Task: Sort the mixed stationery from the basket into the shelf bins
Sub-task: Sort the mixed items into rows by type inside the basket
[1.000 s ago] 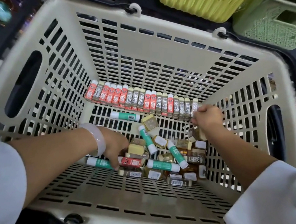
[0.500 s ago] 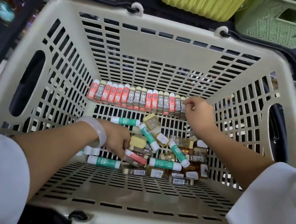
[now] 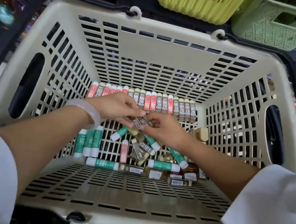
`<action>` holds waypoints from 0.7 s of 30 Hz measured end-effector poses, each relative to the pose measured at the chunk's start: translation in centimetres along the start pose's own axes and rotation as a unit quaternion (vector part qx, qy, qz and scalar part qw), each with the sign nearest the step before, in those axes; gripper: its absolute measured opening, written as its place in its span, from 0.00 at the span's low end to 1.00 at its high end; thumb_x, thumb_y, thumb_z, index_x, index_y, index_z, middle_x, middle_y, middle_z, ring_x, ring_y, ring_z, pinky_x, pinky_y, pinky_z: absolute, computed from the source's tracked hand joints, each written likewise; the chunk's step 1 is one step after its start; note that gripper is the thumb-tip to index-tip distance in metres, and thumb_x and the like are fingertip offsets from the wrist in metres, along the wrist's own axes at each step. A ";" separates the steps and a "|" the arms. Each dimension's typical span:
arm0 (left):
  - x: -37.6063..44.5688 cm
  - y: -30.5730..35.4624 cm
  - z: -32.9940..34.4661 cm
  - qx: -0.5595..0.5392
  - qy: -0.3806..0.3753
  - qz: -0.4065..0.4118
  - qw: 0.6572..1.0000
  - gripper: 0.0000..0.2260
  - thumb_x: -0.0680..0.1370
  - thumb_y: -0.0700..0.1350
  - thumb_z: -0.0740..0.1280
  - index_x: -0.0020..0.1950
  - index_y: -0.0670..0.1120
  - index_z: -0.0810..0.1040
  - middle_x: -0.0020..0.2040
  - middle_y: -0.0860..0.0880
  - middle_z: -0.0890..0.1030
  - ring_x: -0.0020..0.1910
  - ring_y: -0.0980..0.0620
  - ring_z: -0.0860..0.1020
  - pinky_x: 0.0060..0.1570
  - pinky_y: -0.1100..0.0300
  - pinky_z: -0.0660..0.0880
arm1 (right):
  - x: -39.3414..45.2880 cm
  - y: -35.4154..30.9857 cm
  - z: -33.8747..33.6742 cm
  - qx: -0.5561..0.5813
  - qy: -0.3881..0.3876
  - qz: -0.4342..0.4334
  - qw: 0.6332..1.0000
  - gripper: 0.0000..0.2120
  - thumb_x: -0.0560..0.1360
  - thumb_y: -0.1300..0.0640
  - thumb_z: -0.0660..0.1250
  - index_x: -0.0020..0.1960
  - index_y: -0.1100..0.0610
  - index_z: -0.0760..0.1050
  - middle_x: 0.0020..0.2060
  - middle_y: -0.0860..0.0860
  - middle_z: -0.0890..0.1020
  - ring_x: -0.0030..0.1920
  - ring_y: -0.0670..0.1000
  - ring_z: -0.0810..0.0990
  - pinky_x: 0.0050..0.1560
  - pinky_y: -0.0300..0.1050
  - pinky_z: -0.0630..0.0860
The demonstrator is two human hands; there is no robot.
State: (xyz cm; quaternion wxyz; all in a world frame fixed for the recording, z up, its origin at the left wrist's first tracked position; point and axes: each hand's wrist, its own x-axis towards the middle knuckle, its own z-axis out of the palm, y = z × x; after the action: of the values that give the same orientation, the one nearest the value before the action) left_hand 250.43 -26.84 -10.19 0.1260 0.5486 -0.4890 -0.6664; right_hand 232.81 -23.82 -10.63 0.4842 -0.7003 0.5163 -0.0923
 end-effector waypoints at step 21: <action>0.8 -1.1 -0.3 0.041 0.063 0.023 0.997 0.05 0.74 0.35 0.67 0.44 0.45 0.77 0.45 0.44 0.79 0.39 0.52 0.80 0.39 0.68 0.79 | 0.2 5.9 -4.5 -0.041 0.439 0.286 0.851 0.08 0.79 0.62 0.58 0.57 0.62 0.69 0.49 0.57 0.78 0.46 0.54 0.77 0.43 0.42 0.72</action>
State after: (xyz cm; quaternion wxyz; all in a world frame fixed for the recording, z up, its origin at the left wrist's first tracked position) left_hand 250.85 -27.01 -11.54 0.1496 0.5828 -0.5195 -0.6066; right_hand 226.28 -26.57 -12.98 0.1830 -0.4274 0.8561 -0.2257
